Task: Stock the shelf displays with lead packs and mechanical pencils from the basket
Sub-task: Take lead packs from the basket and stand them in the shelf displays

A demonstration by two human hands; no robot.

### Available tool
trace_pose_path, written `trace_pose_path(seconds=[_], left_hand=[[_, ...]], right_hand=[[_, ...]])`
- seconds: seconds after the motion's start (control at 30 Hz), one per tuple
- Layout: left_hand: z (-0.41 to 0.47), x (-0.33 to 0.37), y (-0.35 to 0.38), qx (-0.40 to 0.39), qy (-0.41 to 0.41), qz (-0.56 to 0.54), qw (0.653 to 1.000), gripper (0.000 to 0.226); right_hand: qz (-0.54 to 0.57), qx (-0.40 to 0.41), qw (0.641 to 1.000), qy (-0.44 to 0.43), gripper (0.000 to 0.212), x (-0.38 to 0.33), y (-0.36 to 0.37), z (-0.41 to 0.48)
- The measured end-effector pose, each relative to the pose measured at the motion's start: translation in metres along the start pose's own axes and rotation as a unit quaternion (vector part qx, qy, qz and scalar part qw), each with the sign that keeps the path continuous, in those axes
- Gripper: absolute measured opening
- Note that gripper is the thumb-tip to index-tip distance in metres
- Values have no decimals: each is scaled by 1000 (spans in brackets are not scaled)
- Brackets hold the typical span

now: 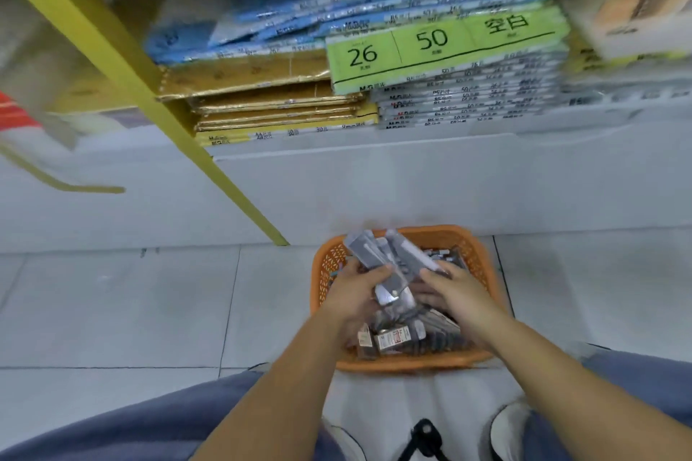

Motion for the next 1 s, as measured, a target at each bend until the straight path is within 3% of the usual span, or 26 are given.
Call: trace_pose_path(seconds=[0.13, 0.37, 0.53, 0.83, 1.0], left_hand=[[-33, 48, 12, -9, 49, 5, 999, 30], [-99, 133, 52, -105, 144, 29, 983, 29], [-141, 181, 65, -124, 196, 10, 973, 28], [-185, 245, 91, -113, 280, 48, 952, 28], [-191, 261, 100, -102, 307, 72, 943, 22]], right_hand=[[8, -15, 996, -87, 17, -58, 4, -29], [-52, -54, 977, -202, 45, -156, 27, -92], [-68, -28, 959, -274, 28, -223, 25, -137], [-106, -87, 939, -315, 84, -297, 38, -162], [-155, -86, 919, -352, 86, -317, 47, -161]])
Point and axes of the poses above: each hand's wrist, its own z-axis towards the middle knuckle, its own y-axis out of the palm, x = y × z, the point moved 10 cm from there along z, towards the middle knuckle, and after that the axes turned 8 degrees about -z, right-handed, at the moved point
